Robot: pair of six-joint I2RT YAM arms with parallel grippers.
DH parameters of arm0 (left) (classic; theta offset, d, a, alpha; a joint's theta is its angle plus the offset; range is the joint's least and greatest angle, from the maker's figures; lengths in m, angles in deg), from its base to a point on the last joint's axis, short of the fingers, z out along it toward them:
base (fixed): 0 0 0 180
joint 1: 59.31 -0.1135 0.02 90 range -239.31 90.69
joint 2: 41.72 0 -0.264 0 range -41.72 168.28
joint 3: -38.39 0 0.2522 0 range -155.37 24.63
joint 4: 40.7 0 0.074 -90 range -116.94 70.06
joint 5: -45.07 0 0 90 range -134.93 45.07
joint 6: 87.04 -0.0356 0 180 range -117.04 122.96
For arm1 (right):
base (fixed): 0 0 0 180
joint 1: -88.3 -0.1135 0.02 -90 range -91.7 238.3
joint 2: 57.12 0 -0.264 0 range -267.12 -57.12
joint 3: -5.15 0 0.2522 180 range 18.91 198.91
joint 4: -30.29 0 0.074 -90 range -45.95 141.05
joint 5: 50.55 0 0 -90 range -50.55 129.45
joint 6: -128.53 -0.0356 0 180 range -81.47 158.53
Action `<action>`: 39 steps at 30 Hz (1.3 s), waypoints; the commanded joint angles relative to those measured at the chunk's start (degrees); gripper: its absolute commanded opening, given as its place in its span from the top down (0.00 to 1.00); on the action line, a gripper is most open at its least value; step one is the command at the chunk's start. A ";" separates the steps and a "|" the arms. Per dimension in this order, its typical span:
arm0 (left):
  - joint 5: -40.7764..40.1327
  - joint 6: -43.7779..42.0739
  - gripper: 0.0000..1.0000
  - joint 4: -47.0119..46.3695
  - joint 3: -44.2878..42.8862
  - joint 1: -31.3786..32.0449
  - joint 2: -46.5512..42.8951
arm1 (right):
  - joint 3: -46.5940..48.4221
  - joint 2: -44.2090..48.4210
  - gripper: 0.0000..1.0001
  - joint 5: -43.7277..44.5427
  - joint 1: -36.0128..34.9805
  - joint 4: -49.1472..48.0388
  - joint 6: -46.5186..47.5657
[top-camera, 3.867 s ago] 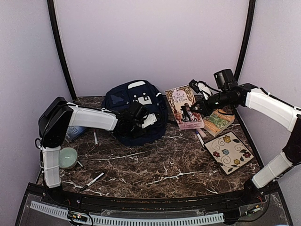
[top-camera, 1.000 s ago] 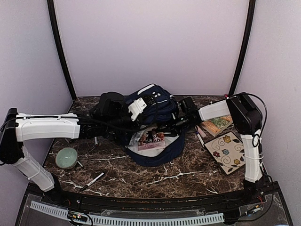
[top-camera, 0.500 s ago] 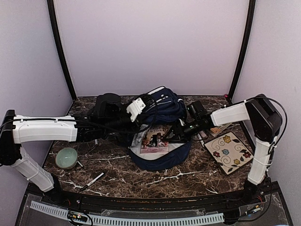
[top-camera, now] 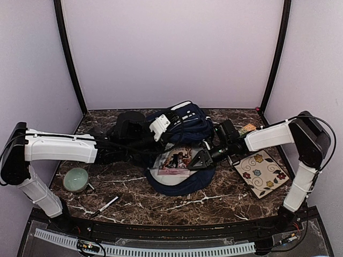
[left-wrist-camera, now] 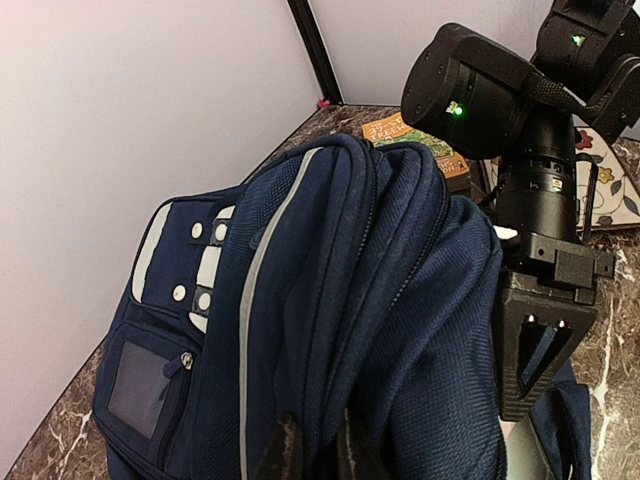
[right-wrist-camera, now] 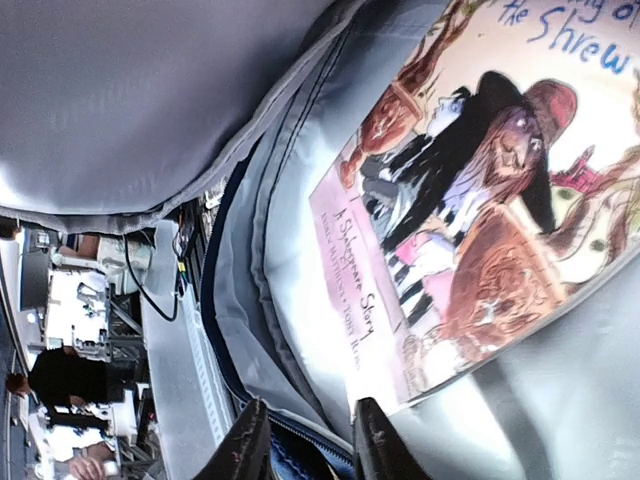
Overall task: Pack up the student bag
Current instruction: Place the book in the largest pocket of the bag, then adjust the book in the largest pocket of the bag.
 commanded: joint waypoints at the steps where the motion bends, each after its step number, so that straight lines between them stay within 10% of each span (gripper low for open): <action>1: -2.35 1.82 1.00 -7.42 -0.59 -0.18 -0.90 | -0.15 0.17 0.79 0.88 -0.64 4.18 5.70; 21: -2.42 0.15 1.00 -4.54 -2.43 -0.18 -2.58 | 7.03 6.82 0.84 20.45 -14.06 32.91 46.03; 39: 4.76 2.88 1.00 0.37 -4.85 -1.50 -2.45 | 12.62 6.94 0.87 42.10 -18.35 25.18 62.65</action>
